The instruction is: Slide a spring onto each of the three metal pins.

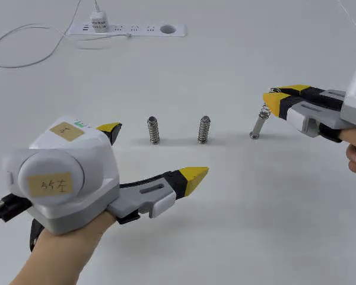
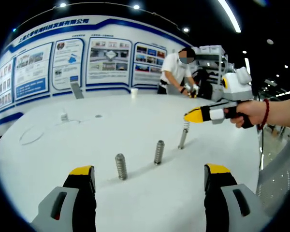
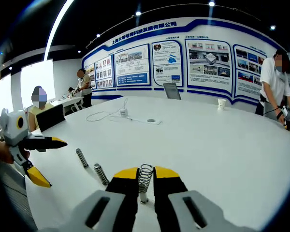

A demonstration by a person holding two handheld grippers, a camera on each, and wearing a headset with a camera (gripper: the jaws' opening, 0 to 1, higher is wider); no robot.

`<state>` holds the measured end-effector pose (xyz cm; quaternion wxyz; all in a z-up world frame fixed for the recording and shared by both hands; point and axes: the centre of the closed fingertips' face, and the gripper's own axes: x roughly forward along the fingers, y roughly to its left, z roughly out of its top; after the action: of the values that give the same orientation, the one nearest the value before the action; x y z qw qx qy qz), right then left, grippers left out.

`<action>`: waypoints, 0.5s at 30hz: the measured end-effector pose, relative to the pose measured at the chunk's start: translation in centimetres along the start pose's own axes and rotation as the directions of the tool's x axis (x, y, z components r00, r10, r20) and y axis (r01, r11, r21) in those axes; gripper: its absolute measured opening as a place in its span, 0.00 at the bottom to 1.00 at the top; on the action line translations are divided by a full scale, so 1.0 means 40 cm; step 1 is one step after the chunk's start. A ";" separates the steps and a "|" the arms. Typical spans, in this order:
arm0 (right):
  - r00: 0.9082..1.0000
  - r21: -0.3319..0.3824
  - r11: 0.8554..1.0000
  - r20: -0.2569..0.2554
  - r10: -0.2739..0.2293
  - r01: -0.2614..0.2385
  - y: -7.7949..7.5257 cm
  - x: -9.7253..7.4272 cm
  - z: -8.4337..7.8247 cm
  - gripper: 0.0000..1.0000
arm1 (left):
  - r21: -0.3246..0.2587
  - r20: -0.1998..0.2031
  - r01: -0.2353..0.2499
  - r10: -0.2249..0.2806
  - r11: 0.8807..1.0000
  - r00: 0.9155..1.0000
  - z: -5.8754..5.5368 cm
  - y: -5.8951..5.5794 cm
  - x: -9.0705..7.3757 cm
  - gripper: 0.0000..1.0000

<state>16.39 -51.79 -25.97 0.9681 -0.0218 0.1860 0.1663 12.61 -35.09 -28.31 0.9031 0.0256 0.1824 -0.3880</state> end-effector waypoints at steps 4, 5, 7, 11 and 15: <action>1.000 -0.015 1.000 -0.013 0.000 0.000 0.005 0.003 -0.010 0.12 | 0.010 -0.001 0.001 -0.001 1.000 1.000 0.000 -0.001 0.000 0.94; 1.000 -0.016 1.000 -0.012 0.001 -0.001 0.005 0.004 -0.011 0.12 | 0.010 -0.001 0.003 -0.003 1.000 1.000 0.000 -0.002 0.000 0.94; 1.000 -0.013 1.000 -0.006 0.003 -0.003 0.007 0.005 -0.009 0.12 | 0.007 -0.004 0.004 -0.004 1.000 1.000 -0.002 -0.003 0.000 0.93; 1.000 -0.003 1.000 0.001 -0.003 0.003 0.006 0.006 -0.009 0.12 | 0.021 -0.017 0.004 -0.004 1.000 1.000 -0.009 -0.004 0.000 0.93; 1.000 -0.024 1.000 -0.005 -0.008 0.007 0.007 0.007 -0.012 0.12 | 0.020 -0.018 0.009 -0.009 1.000 1.000 -0.009 -0.007 0.002 0.93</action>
<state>16.36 -51.48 -26.50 0.9679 -0.0346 0.1865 0.1648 12.34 -35.28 -28.66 0.8993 0.0376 0.1868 -0.3936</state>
